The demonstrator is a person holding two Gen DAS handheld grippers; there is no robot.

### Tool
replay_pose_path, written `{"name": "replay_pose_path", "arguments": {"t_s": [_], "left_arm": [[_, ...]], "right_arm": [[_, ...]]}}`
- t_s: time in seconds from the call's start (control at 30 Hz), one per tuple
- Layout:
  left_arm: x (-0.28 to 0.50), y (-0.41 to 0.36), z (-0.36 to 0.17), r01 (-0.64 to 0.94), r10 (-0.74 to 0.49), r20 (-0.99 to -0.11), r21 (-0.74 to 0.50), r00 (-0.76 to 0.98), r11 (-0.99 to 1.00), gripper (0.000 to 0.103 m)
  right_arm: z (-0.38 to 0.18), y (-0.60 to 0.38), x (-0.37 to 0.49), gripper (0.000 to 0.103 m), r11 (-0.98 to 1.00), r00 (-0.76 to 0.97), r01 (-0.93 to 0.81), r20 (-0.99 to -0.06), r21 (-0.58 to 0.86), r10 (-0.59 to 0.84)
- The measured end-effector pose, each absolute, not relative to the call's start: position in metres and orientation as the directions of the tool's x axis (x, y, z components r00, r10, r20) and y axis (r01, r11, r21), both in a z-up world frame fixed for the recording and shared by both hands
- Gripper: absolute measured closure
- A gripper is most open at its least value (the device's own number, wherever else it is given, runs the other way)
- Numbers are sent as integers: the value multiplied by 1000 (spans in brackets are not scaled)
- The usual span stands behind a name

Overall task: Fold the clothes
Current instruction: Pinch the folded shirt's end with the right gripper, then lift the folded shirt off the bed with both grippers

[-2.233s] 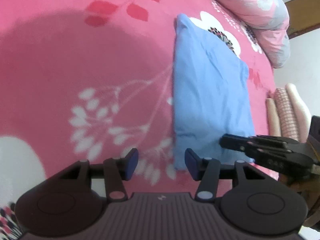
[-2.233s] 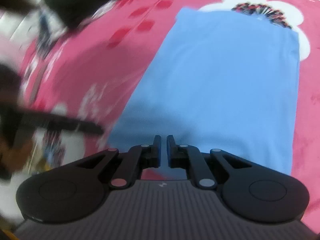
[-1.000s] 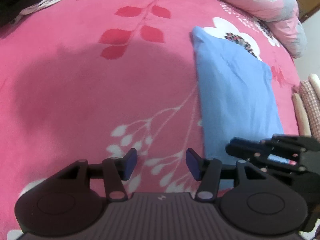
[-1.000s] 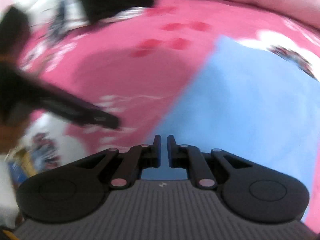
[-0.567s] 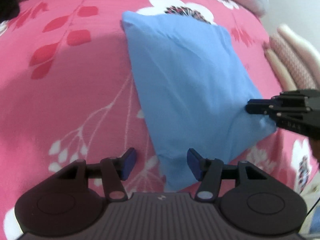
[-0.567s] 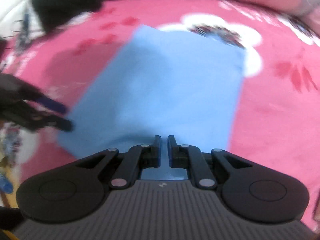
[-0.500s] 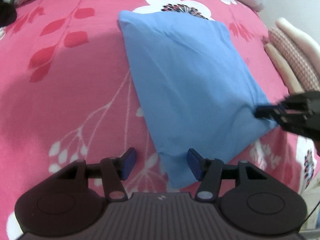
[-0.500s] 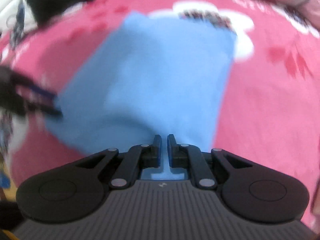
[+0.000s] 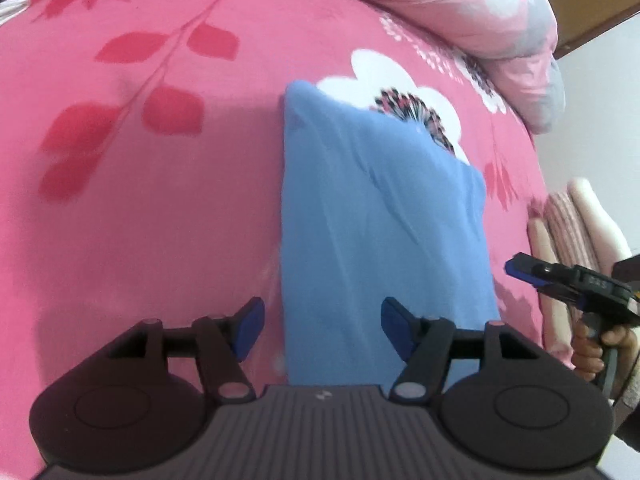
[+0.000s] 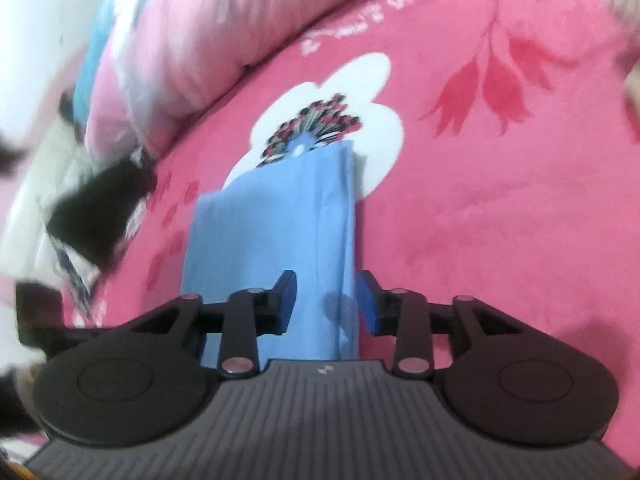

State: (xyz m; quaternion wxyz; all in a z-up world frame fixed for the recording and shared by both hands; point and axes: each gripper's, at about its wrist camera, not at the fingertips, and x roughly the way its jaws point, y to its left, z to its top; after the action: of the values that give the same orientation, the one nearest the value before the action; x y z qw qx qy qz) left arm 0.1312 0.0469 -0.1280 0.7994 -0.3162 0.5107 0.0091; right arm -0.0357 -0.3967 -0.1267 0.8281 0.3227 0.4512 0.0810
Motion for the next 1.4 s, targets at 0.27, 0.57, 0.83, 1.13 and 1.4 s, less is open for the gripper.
{"name": "replay_pose_path", "arguments": {"t_s": [0.27,0.57,0.83,1.13,1.4], "left_arm": [[173,73,-155,-285,-427,-722,-638,544,716,40],[184,88,-164,-255,-523,-669,-712,528,654,47],[217,87,-171,-201,-542,-647,-722,536,662,54],[228,75,-168,-251,-446,-694,-660,565,708,85],[201,41,-104,-207,-284,-700,-528,656,823,95]], "right_arm": [[-179,-401,10,66,578,543,166,-563,799,622],[-199,-406,16,67,413,514,148,-427,898,744],[-213,-388,63,88,350,479,113,-360,930,801],[-201,-360,86,94,446,480,50,-413,894,774],[-134,-344,53,95,584,565,-66,-452,809,690]]}}
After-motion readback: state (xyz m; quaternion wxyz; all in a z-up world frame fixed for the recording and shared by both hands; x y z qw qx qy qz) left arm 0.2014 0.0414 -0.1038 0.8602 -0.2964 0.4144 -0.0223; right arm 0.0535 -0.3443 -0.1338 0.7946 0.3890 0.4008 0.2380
